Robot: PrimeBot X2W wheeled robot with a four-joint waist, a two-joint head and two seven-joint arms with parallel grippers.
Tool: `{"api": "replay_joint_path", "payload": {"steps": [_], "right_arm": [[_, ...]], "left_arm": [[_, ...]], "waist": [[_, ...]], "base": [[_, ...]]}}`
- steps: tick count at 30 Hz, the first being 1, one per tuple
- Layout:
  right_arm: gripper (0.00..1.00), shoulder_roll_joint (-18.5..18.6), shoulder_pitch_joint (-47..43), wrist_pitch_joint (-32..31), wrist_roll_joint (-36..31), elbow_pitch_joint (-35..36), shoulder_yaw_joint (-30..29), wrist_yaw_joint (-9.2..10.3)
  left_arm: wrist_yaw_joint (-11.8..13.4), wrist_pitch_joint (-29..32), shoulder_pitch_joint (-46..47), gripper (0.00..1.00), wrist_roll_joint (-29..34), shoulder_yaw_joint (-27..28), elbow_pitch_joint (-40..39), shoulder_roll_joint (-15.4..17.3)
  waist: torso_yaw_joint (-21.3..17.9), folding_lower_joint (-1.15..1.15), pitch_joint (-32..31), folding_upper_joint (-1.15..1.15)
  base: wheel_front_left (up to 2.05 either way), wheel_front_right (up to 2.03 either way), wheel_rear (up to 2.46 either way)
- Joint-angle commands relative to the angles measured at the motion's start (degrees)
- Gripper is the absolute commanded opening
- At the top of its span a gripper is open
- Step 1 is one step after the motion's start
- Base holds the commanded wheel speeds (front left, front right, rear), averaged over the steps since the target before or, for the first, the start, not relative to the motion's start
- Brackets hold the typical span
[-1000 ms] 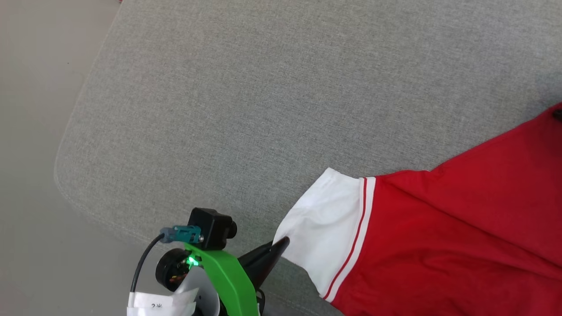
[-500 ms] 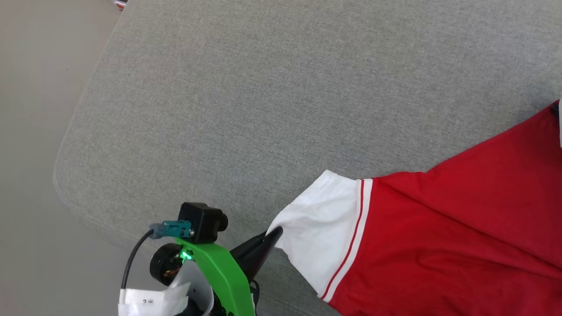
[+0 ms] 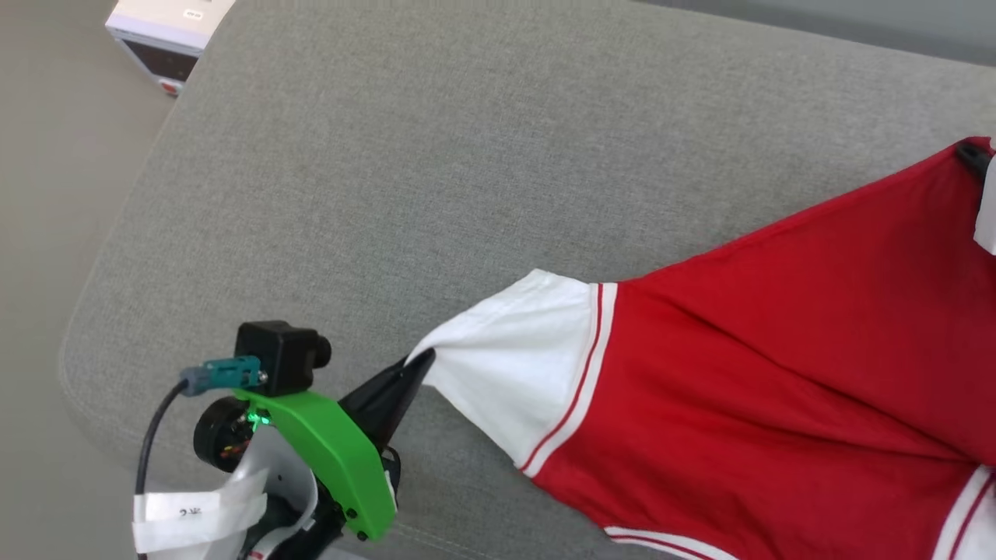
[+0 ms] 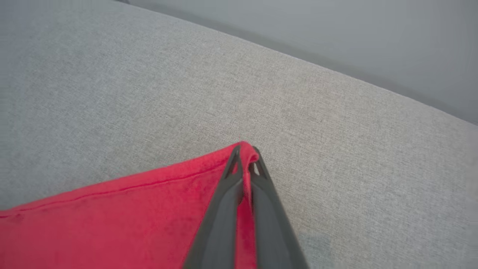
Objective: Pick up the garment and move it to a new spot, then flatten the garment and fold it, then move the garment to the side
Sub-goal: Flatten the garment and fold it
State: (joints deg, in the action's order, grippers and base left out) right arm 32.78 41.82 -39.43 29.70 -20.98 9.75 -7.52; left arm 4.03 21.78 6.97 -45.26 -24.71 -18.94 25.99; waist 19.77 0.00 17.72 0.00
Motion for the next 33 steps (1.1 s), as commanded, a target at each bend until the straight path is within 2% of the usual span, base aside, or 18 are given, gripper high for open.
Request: {"api": "replay_joint_path", "payload": {"steps": [1, 14, 23, 33], "right_arm": [[0.0, -0.08, 0.27, 1.41, 0.88, -0.27, 0.04, 0.03], [0.0, -0.71, -2.43, 8.35, 5.45, 2.75, -0.96, 0.03], [0.0, -1.4, -4.98, 12.4, 6.14, 9.9, -3.49, 0.03], [0.0, -2.46, -7.36, 12.38, 5.33, 19.62, -7.91, 0.03]], "left_arm": [[0.53, 0.14, 1.65, 0.0, 0.15, 0.98, -0.63, 0.71], [1.9, -1.68, 10.23, 0.0, -0.94, 6.59, -1.83, -0.21], [3.62, -3.89, 16.64, 0.0, 1.24, 8.44, -1.29, -1.63], [4.19, -8.66, 21.82, 0.0, 6.82, 10.94, -3.62, -0.04]], "waist": [[-3.38, 0.0, -3.96, 0.0], [-10.49, 0.0, -12.0, 0.0], [-15.74, 0.0, -15.75, 0.0], [-18.97, 0.0, -17.81, 0.0]], "base": [[0.0, 0.0, 0.0], [0.0, 0.0, 0.0], [0.0, 0.0, 0.0], [0.0, 0.0, 0.0]]}}
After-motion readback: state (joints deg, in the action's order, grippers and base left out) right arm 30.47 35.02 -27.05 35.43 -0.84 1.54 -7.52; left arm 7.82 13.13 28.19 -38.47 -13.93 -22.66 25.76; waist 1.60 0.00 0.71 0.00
